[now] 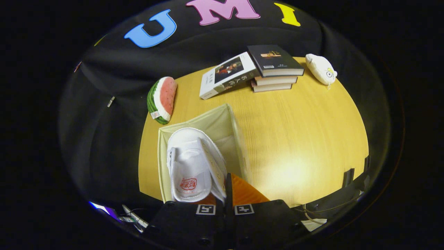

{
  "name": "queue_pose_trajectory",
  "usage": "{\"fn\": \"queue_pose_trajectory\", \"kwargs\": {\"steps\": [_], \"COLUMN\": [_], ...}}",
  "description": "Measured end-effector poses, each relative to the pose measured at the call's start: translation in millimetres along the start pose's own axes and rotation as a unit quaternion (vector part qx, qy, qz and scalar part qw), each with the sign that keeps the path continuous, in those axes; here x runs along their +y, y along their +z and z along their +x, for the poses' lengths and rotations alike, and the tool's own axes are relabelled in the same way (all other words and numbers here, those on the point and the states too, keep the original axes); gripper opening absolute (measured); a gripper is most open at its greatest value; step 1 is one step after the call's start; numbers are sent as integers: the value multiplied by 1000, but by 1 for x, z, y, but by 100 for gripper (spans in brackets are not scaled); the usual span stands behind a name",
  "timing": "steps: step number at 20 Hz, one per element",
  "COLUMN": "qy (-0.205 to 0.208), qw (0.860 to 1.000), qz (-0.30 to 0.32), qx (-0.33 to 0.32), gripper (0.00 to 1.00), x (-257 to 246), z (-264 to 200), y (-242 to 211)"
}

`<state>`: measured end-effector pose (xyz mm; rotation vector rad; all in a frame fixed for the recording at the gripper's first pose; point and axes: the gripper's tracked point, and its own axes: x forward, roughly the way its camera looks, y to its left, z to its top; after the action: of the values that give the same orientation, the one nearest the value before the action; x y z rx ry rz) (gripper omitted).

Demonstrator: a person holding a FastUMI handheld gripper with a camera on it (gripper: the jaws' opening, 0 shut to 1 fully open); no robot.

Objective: Open the storage box then place both shoes into the box .Put the left shoe in first, then the right shoe, with the right side of both shoes facing outward in a uniform manner.

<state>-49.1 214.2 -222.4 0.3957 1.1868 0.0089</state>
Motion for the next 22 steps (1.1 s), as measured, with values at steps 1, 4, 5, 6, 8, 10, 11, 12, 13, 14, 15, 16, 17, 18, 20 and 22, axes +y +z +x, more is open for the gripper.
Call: {"fn": "queue_pose_trajectory", "kwargs": {"steps": [1, 4, 5, 6, 8, 10, 11, 12, 13, 14, 15, 16, 17, 18, 20, 22], "qy": [-13, -63, -83, -97, -105, -82, -70, -61, -41, -23, -20, -19, -17, -15, 4, 17], "qw": [1000, 998, 996, 994, 992, 994, 995, 995, 996, 995, 994, 992, 991, 989, 986, 983], "qz": [0, -14, -24, -28, -33, -37, -40, -47, -52, -60, -70, -81, -91, -98, -97, -89], "qx": [4, -20, -29, -39, -60, -64, -60, -60, -65, -72, -81, -91, -102, -111, -134, -159], "gripper": [5, 5, 5, 6, 7, 12, 30, 39, 52, 73, 94, 100, 100, 100, 97, 97], "x": [-2, -11, -16, -21, -19, -7, -2, 0, 8, 16, 16, 13, 11, 8, 7, 1], "z": [9, 33, 41, 45, 49, 46, 43, 39, 33, 28, 22, 16, 13, 11, 4, -6], "y": [-4, 7, 11, 14, 18, 14, 9, 6, 6, 7, 8, 10, 13, 15, 26, 39]}}
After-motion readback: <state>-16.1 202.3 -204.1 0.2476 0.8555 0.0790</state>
